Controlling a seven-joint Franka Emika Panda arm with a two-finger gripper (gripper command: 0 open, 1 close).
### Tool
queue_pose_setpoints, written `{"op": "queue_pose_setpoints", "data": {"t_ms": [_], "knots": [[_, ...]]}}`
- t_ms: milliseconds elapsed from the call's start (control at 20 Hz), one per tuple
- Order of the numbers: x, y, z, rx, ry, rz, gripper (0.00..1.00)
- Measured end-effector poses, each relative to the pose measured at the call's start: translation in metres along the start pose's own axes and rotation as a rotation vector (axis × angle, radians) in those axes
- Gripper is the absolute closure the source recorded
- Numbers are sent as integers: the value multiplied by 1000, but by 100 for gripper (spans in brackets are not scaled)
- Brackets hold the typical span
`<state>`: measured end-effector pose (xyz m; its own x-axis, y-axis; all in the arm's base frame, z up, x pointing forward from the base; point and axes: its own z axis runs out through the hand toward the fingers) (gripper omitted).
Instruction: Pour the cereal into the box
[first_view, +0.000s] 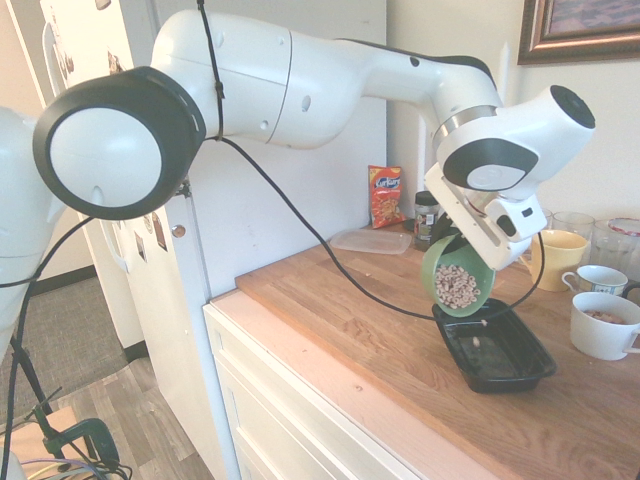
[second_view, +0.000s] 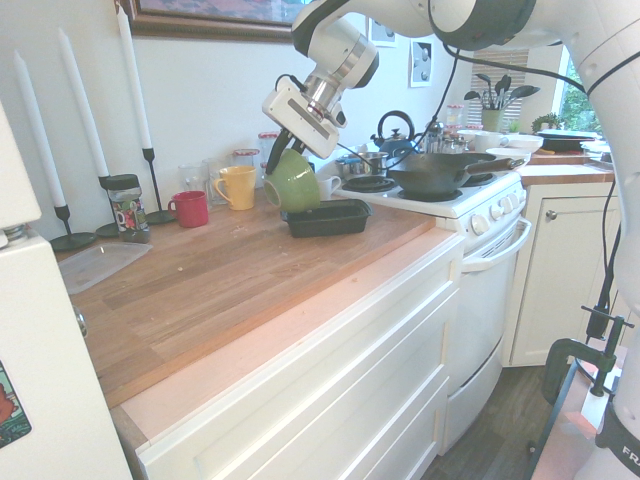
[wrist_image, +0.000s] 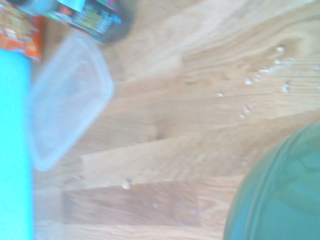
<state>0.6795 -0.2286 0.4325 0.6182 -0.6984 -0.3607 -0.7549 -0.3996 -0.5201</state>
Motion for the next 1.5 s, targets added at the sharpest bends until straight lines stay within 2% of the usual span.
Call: {"op": "queue_pose_setpoints", "data": {"t_ms": [400, 800, 1150, 1500], "knots": [[16, 14, -11, 157, -78, -2, 100], [32, 43, -22, 261, -156, 21, 100], [36, 52, -31, 393, -251, 29, 100], [47, 64, -37, 458, -278, 47, 100]]}}
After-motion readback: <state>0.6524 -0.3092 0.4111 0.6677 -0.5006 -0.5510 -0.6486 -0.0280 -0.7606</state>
